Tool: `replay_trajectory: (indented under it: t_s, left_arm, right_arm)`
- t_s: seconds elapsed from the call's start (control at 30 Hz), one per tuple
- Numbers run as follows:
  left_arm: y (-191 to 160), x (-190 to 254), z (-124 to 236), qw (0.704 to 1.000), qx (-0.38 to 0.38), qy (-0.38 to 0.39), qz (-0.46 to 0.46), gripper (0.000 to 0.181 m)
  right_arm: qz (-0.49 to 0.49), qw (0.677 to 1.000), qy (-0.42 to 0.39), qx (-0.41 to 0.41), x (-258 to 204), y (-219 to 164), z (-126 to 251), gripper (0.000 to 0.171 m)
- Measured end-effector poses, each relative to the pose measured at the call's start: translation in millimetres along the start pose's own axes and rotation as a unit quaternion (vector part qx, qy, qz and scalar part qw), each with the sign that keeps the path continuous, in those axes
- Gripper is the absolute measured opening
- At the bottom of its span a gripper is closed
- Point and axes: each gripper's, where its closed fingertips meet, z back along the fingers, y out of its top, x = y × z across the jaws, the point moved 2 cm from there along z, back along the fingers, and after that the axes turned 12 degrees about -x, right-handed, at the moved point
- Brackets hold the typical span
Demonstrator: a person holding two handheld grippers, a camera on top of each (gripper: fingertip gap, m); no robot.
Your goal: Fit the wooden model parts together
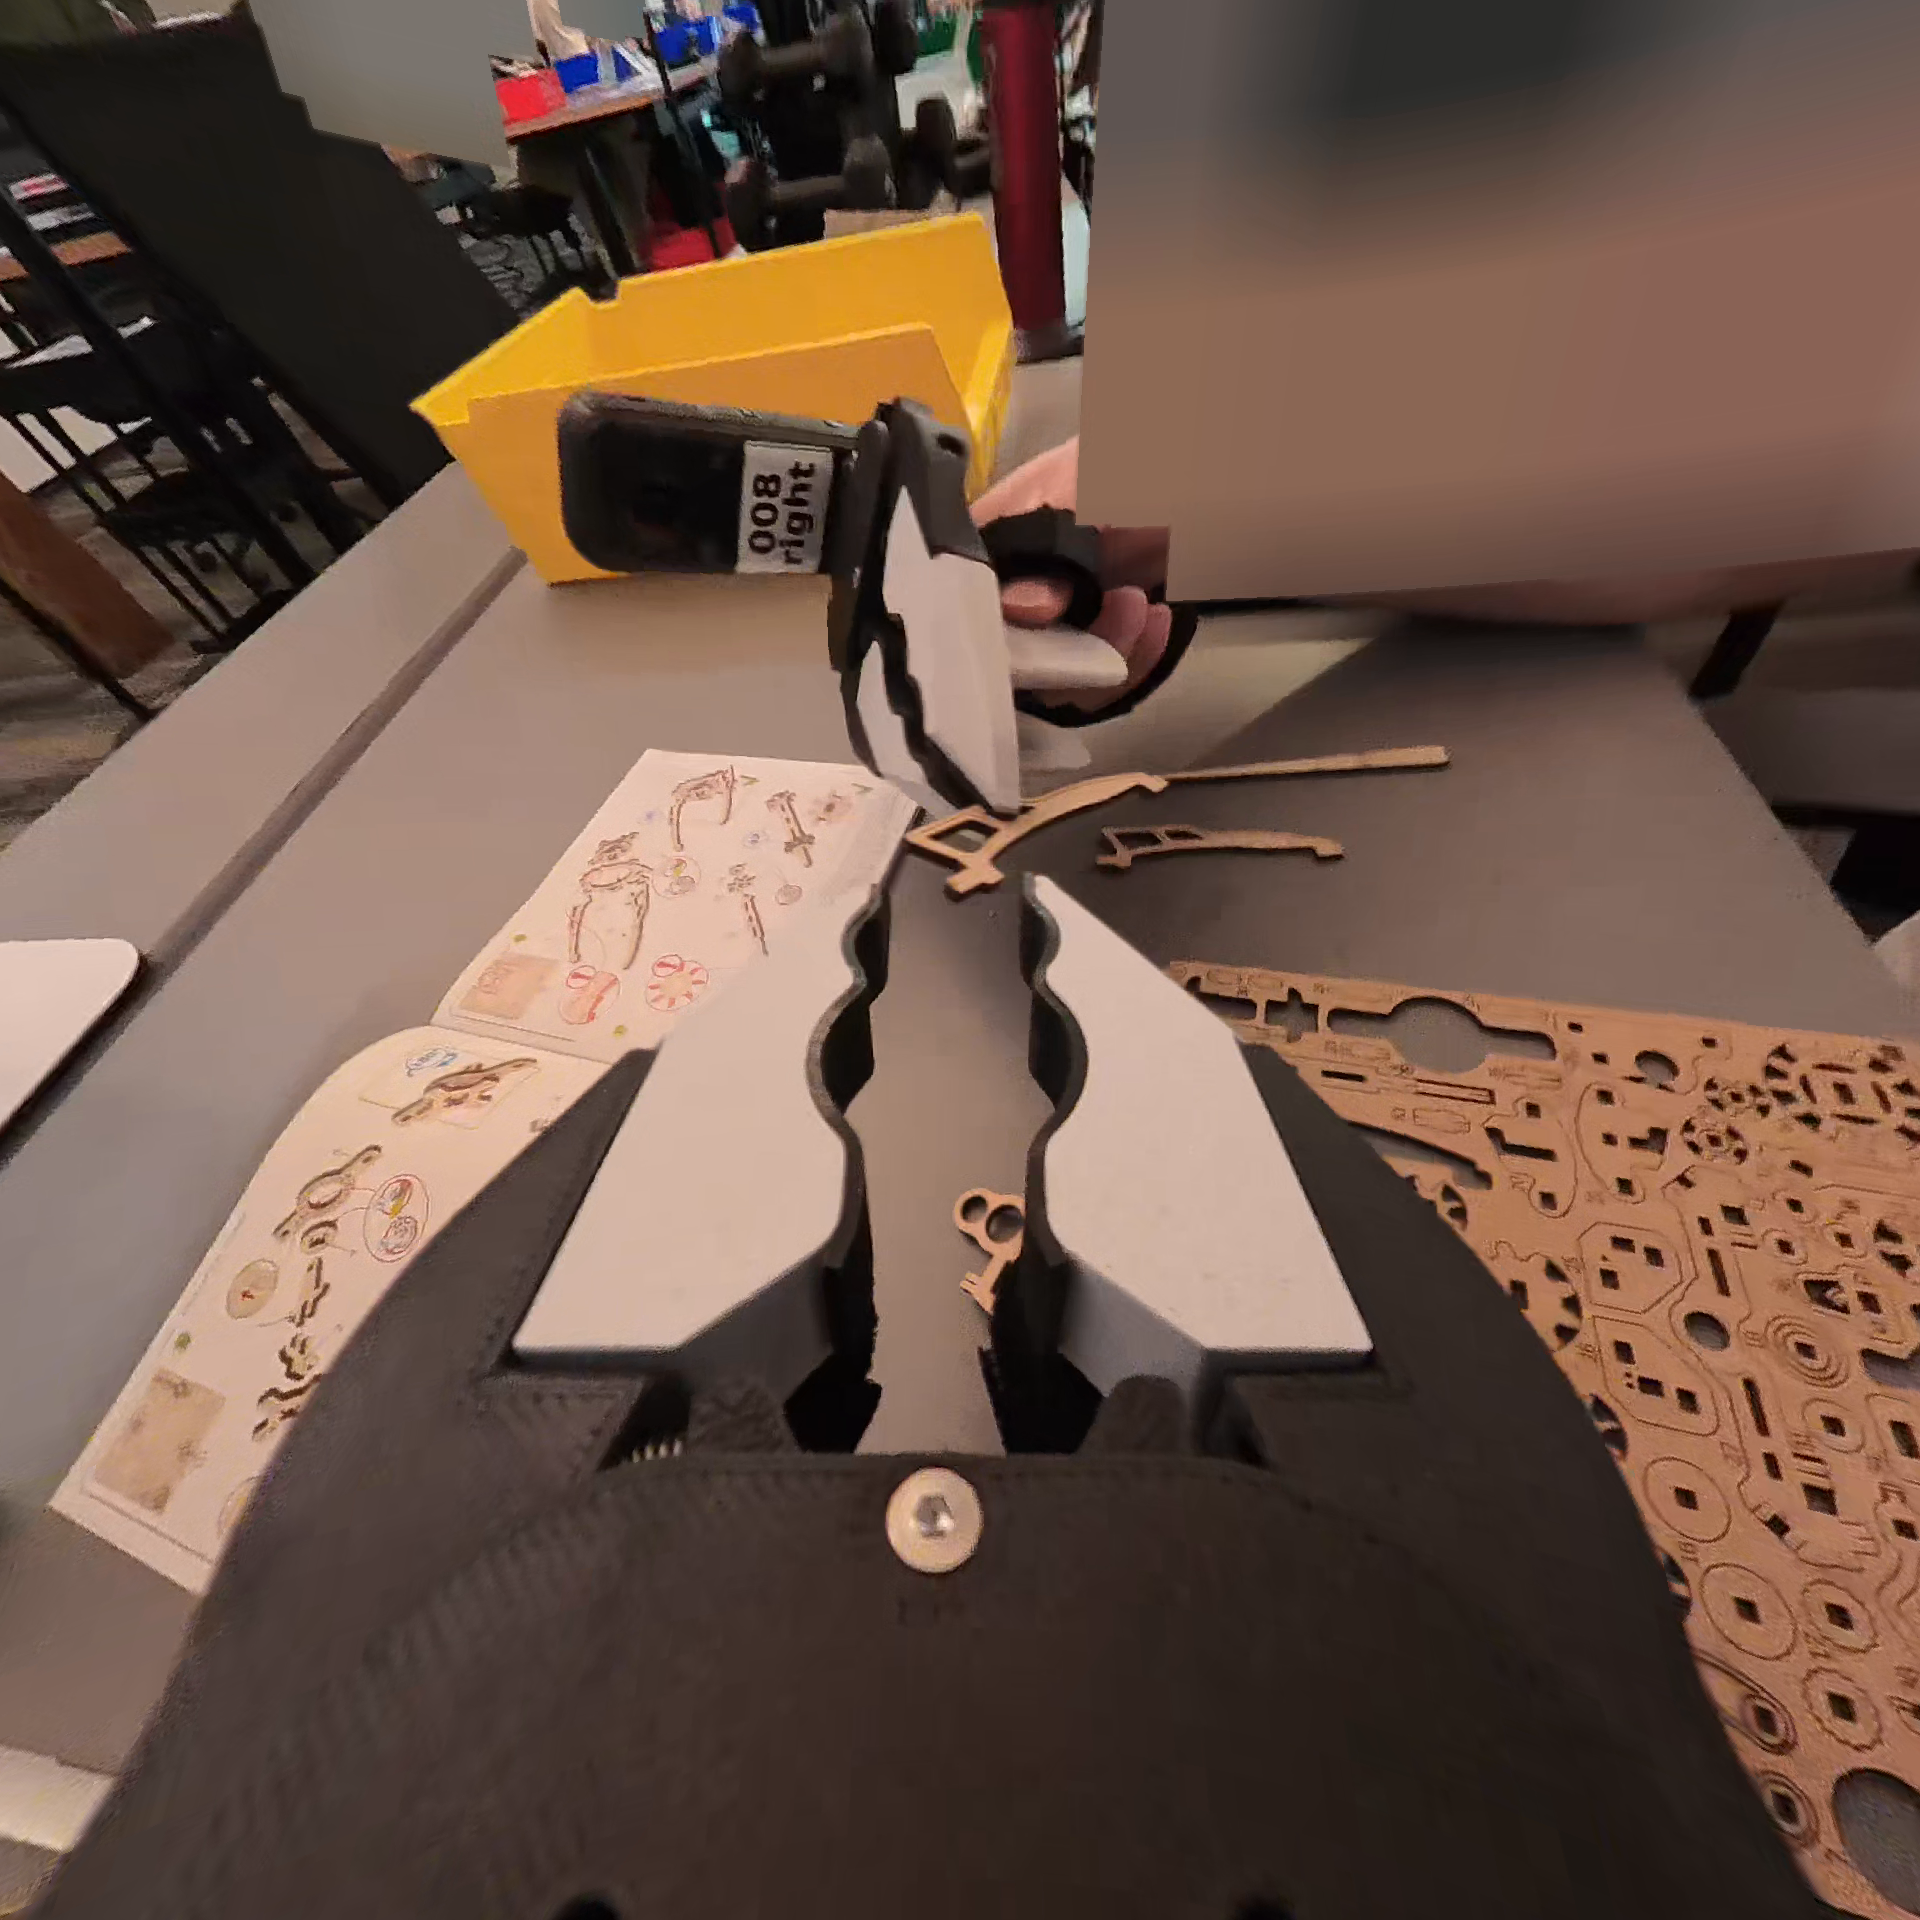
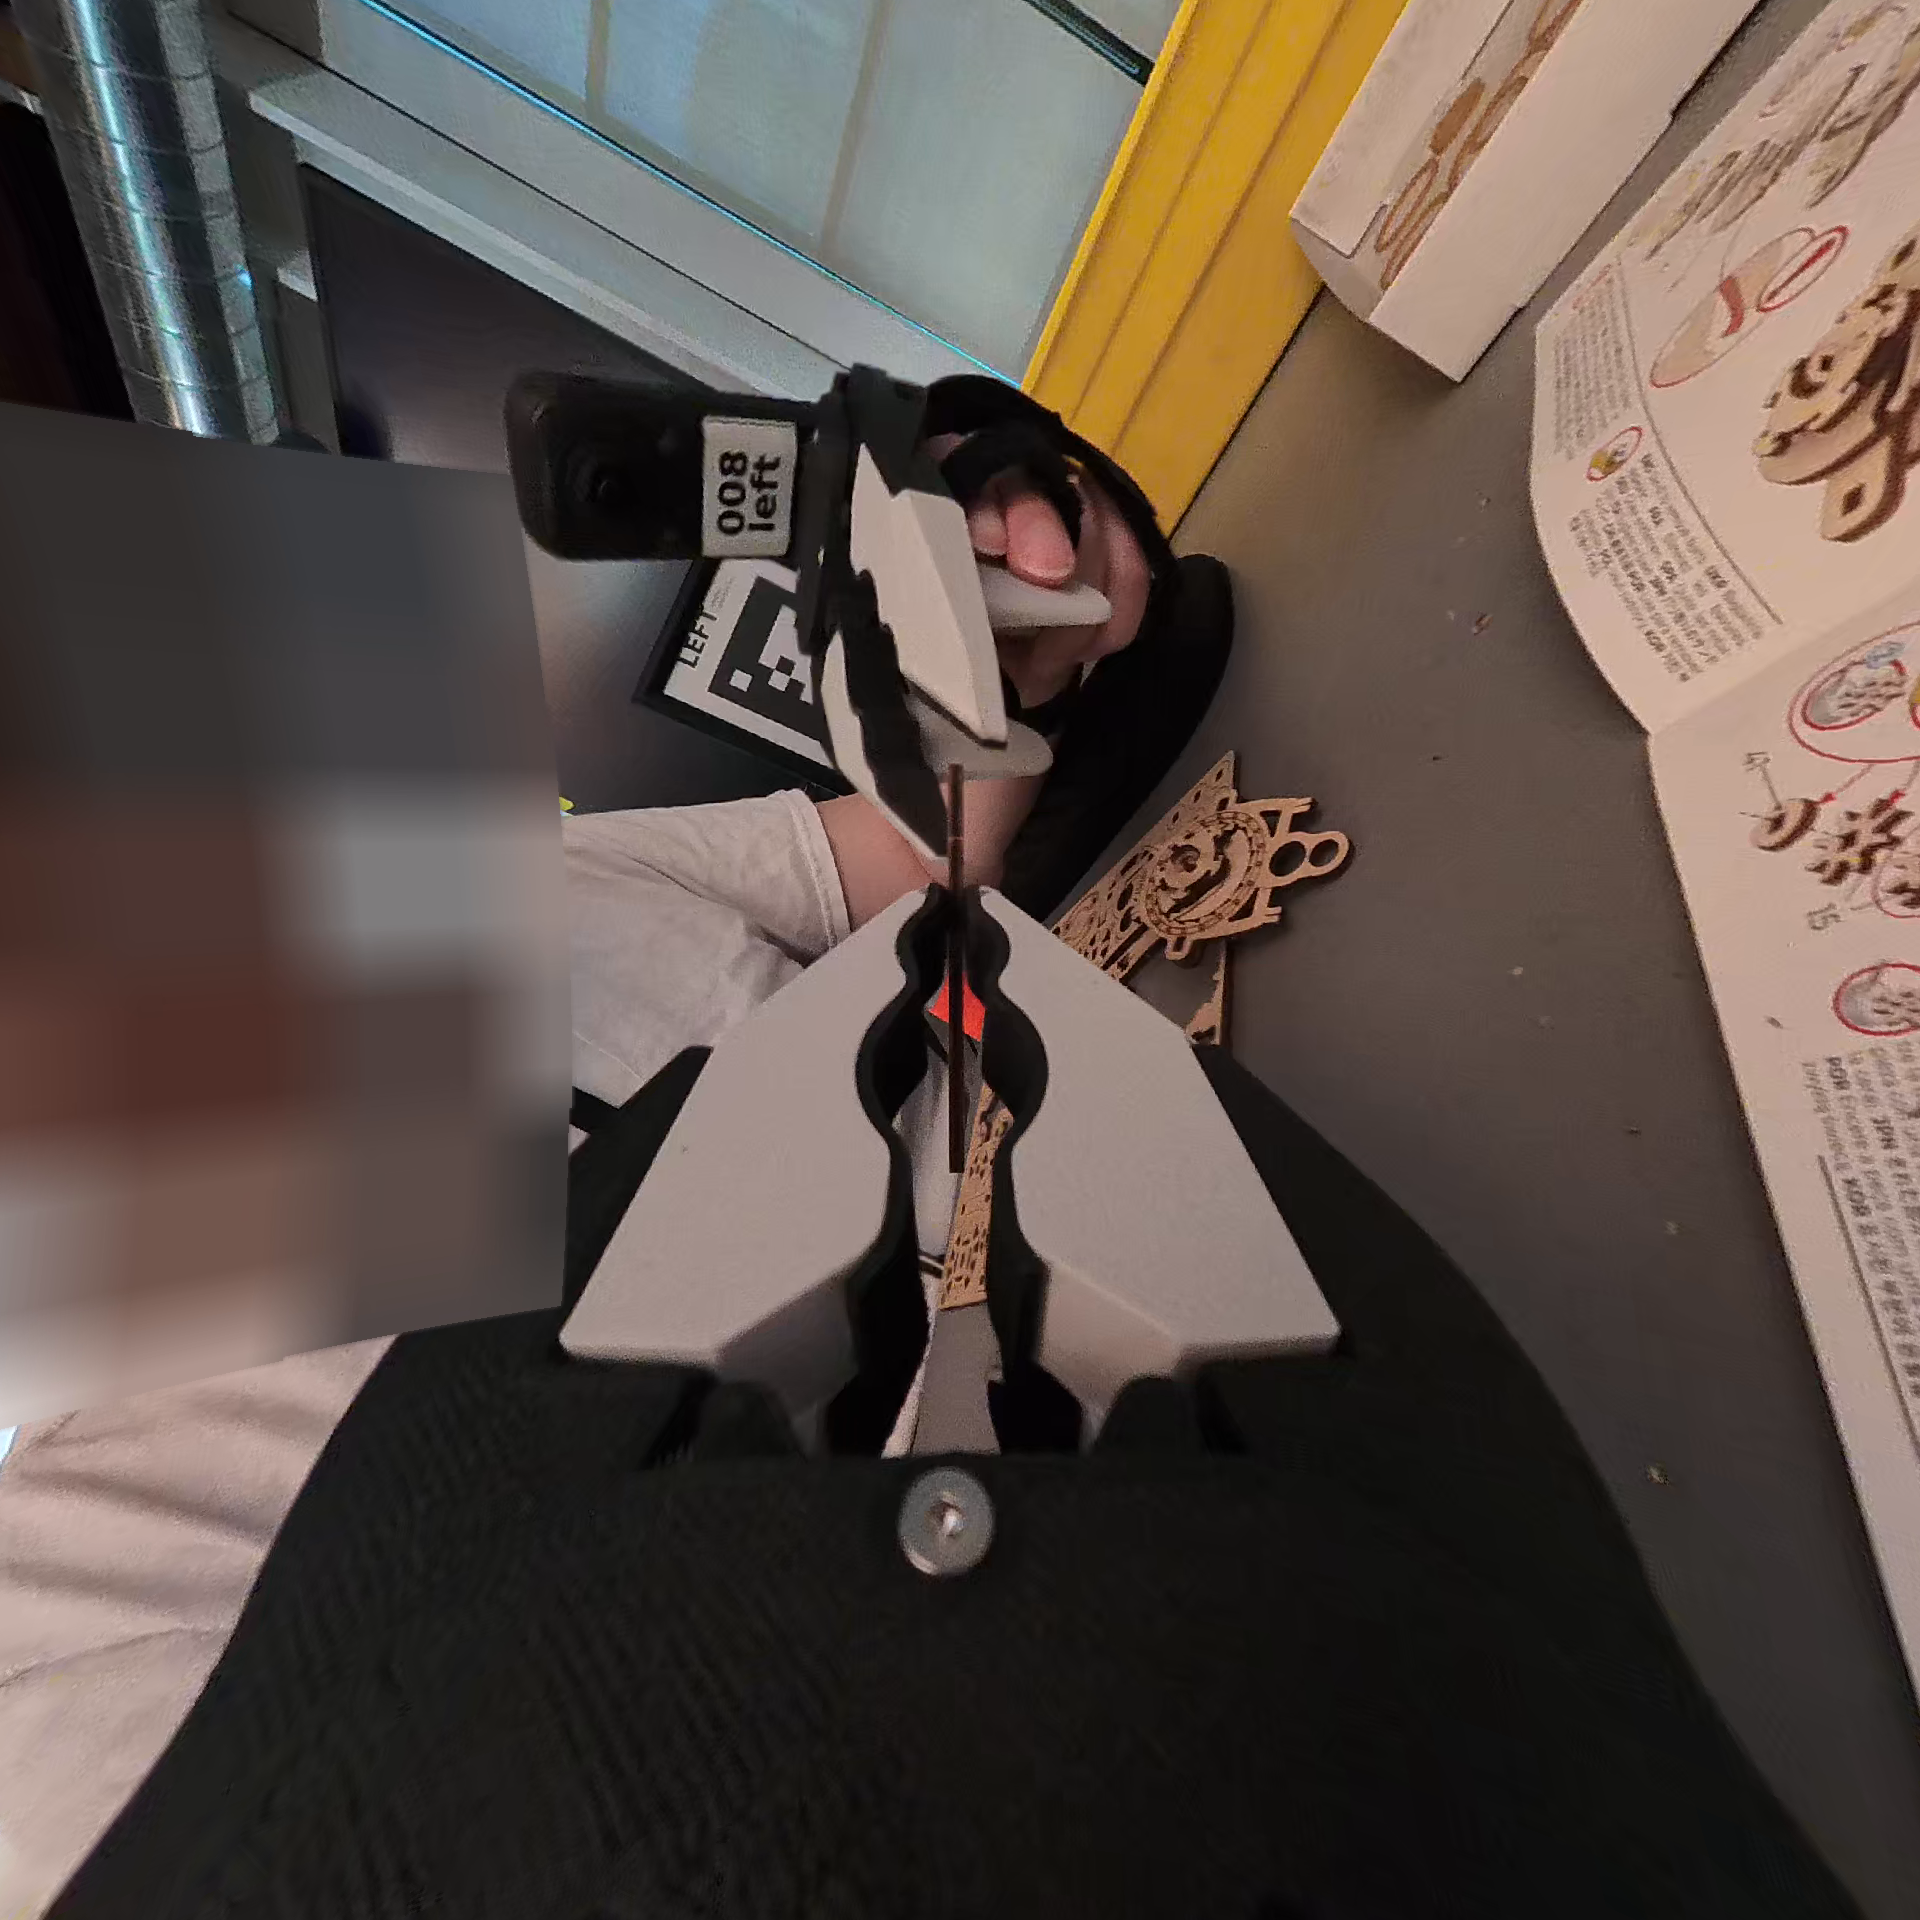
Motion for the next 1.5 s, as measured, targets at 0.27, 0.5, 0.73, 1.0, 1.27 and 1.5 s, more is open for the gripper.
replay_trajectory:
  t_s: [0.27, 0.5, 0.73, 1.0, 1.27, 1.5]
  left_arm:
    - [-5, 4, -9, 0.999, -0.029, 0.02, -0.03, 0.009]
    - [-5, 4, -10, 0.999, -0.027, 0.016, -0.024, 0.009]
    - [-8, 8, -15, 0.998, -0.041, 0.015, -0.036, 0.009]
    - [-17, 4, -16, 0.998, -0.06, -0.015, 0.017, 0.032]
    - [-76, -7, 17, 0.95, -0.193, -0.146, 0.197, 0.036]
    - [-102, 17, 22, 0.921, -0.291, -0.185, 0.183, 0.033]
  right_arm:
    - [-0.008, 1.0, 0.005, -0.002, 4, -1, -4, 0.0]
    - [-0.002, 1.0, 0.0, 0.016, 8, 4, -6, 0.011]
    - [-0.006, 1.0, 0.003, -0.004, 8, -1, -12, 0.001]
    - [0.002, 1.0, -0.02, -0.013, 6, -2, -8, 0.001]
    - [0.037, 0.987, -0.153, -0.038, 26, -7, 0, 0.0]
    - [0.038, 0.981, -0.178, -0.07, 38, -12, -33, 0.001]
